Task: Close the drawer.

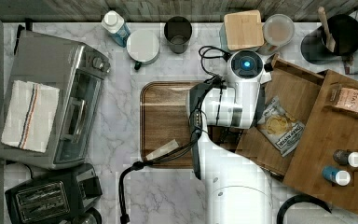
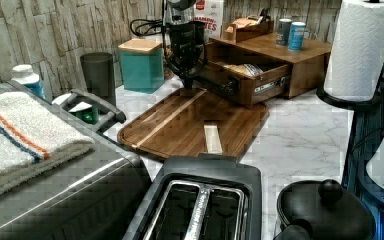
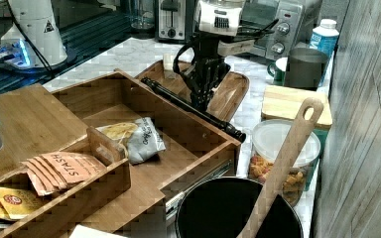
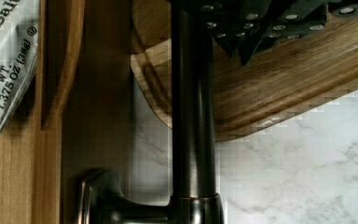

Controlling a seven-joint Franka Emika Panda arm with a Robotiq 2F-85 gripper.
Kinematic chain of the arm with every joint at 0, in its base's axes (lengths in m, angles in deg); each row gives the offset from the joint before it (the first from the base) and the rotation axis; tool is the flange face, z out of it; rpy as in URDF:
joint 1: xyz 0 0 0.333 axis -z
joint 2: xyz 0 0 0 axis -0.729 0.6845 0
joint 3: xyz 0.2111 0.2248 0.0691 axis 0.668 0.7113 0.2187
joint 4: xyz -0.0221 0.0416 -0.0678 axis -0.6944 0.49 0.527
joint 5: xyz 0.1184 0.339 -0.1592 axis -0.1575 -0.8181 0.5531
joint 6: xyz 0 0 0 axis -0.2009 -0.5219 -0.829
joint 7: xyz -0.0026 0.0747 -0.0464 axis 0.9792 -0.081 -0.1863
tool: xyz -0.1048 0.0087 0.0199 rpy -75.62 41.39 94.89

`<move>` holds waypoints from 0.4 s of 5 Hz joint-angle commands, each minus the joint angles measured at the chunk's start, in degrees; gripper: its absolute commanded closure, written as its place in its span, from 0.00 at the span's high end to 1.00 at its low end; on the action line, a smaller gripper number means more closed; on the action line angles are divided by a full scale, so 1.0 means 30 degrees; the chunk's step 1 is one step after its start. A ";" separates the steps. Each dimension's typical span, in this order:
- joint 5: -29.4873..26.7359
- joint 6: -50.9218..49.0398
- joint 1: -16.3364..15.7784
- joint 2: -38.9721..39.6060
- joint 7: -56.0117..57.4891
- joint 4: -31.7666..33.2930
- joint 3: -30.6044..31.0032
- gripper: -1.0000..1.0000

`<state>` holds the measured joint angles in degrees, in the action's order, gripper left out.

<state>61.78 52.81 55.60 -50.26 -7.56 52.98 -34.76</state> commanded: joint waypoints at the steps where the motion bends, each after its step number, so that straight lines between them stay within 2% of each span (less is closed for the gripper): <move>1: -0.0180 -0.0971 0.3886 -0.0964 0.5395 -0.1106 -0.1795 0.00; 2: -0.0460 -0.1722 0.4857 -0.1071 0.6985 -0.1708 -0.2501 0.00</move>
<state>61.74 48.81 59.65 -50.72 6.11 52.19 -35.74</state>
